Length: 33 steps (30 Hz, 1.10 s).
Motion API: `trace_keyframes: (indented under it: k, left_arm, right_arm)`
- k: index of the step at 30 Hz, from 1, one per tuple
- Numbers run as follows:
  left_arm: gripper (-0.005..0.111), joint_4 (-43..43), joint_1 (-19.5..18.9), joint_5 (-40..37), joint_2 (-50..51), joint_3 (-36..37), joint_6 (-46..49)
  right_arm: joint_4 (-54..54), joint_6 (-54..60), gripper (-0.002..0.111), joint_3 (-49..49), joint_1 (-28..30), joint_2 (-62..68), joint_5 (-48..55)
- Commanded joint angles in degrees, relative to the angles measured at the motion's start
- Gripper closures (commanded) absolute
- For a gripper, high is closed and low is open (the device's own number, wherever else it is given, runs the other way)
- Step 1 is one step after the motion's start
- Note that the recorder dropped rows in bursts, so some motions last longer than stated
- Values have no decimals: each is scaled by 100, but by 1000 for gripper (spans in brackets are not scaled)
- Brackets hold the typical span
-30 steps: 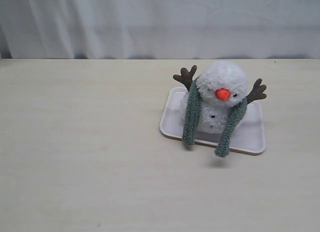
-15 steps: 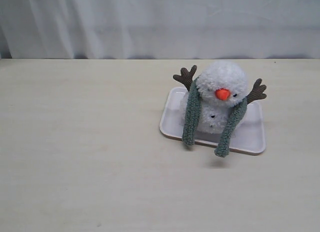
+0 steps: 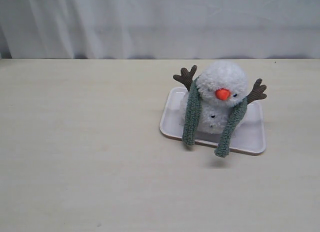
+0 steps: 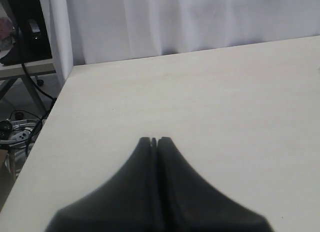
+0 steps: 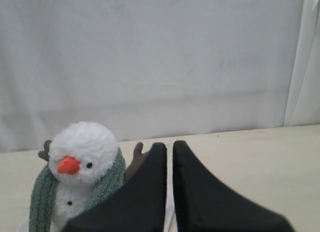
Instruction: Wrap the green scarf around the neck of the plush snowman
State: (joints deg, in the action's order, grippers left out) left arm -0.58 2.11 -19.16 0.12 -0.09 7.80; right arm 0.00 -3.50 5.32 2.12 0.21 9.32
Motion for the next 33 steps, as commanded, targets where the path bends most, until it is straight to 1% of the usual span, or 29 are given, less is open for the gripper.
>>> trace_keyframes:
  k: [1,7,9,15,21,33]
  left_arm:
    - [107,2,59,64,-12,9,-11]
    - [107,2,59,64,-12,9,-11]
    - [107,2,59,64,-12,9,-11]
    - [107,2,59,64,-12,9,-11]
    - [107,2,59,64,-12,9,-11]
    - [107,2,59,64,-12,9,-11]
  right_arm:
    - [-86,133,104,-293,43,-21,-108]
    - [-69,133,104,-532,43,-21,-108]
    - [-69,133,104,-532,43,-21,148]
    - [-82,164,104,-532,43,-21,320]
    - [-82,269,104,-532,43,-21,1066]
    - [-82,281,104,-532,43,-21,1042]
